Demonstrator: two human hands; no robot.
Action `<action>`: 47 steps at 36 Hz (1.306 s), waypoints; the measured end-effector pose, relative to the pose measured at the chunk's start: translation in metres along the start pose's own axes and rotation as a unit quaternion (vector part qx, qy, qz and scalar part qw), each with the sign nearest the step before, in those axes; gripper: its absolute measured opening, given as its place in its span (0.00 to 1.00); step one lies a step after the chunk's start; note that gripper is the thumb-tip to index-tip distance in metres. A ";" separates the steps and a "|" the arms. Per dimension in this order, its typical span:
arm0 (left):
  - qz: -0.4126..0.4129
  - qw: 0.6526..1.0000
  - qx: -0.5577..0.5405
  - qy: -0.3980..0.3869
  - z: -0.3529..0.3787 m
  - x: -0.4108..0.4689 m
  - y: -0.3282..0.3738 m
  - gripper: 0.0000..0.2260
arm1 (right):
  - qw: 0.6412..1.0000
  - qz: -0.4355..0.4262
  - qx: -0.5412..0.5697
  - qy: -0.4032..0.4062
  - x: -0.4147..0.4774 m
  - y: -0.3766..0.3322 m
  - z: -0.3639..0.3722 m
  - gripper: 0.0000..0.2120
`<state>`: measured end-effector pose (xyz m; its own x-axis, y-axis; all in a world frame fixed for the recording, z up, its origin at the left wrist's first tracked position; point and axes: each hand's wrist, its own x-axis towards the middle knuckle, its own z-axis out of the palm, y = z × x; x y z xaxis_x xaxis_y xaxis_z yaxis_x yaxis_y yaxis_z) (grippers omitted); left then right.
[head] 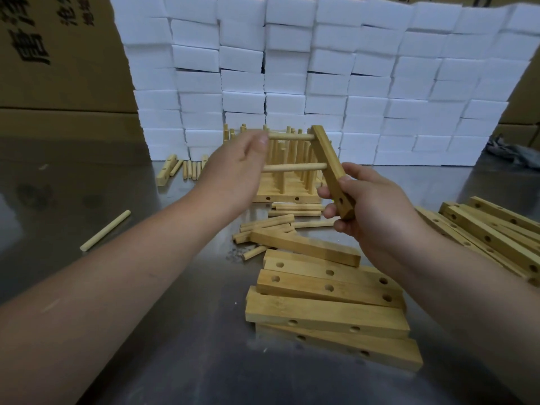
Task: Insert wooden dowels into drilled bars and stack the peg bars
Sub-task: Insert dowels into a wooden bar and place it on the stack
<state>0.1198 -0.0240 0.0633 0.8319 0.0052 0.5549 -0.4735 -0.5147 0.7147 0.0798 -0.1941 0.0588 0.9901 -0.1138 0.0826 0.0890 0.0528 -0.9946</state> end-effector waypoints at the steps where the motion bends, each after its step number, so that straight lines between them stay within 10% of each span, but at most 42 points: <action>1: -0.023 0.999 -0.022 0.028 -0.001 0.003 -0.002 0.12 | 1.000 0.015 0.018 0.010 0.002 0.000 -0.001 0.18; 12: -0.134 0.928 0.277 -0.208 0.012 -0.003 -0.044 0.12 | 0.986 0.076 0.136 0.060 0.012 0.001 -0.003 0.12; 22: -0.115 0.923 0.300 -0.212 0.014 -0.003 -0.050 0.08 | 0.979 0.115 0.154 0.062 0.010 0.001 -0.004 0.10; 29: -0.043 0.998 0.039 -0.023 0.004 0.003 -0.012 0.15 | 0.987 0.104 0.118 0.045 0.009 0.002 0.000 0.11; 40: -0.165 0.942 -0.284 -0.065 0.012 -0.009 0.025 0.06 | 0.991 0.089 0.094 -0.027 -0.002 0.006 0.013 0.18; 47: -0.088 0.952 -0.279 0.085 0.007 -0.005 0.032 0.09 | 0.990 0.081 0.117 -0.002 -0.001 0.005 0.012 0.17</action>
<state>0.1023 -0.0465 0.0810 0.8761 0.2135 0.4323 -0.4504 0.0424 0.8918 0.0809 -0.1816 0.0541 0.9939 -0.0810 -0.0751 -0.0478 0.2983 -0.9533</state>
